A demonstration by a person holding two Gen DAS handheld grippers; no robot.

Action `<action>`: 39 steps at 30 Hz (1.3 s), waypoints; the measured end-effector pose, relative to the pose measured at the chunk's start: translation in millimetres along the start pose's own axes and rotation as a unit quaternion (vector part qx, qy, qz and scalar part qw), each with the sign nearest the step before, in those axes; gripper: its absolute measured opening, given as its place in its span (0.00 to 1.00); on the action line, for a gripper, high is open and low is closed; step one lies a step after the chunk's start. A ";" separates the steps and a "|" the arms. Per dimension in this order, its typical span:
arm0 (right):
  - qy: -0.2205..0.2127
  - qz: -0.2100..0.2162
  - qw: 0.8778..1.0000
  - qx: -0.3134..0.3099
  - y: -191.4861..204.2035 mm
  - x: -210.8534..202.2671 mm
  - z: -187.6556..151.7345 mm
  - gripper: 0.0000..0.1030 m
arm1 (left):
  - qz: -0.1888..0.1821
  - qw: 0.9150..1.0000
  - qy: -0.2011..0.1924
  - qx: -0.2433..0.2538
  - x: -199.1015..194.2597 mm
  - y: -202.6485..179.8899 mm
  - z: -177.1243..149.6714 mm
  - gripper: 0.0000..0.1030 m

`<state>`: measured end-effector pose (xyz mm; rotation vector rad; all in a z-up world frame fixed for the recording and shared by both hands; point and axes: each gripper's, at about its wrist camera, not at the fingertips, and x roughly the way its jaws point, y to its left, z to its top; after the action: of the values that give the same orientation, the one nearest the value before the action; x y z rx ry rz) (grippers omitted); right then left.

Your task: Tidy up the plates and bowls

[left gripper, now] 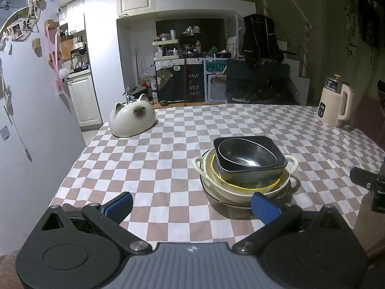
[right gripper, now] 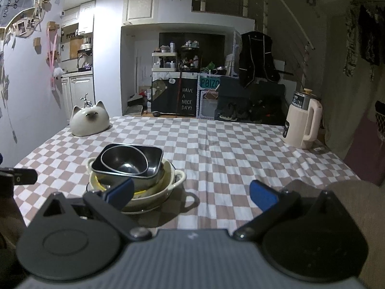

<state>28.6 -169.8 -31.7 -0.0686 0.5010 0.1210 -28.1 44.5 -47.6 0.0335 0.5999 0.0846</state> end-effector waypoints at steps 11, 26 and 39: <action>0.007 -0.002 1.000 0.000 -2.9 1.9 -1.0 1.00 | -0.003 1.000 0.000 0.008 0.6 -3.5 -1.9 1.00; 0.014 -0.001 1.000 0.000 -2.7 4.5 -1.8 1.00 | -0.006 1.000 0.000 0.008 0.7 -4.6 -1.5 1.00; 0.014 -0.001 1.000 0.000 -3.0 4.6 -1.9 1.00 | -0.006 1.000 0.001 0.008 0.8 -5.2 -1.5 1.00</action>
<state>32.0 -172.5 -35.5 -0.0713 0.5288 0.1182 -27.9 39.4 -49.6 0.0445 0.6024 0.0680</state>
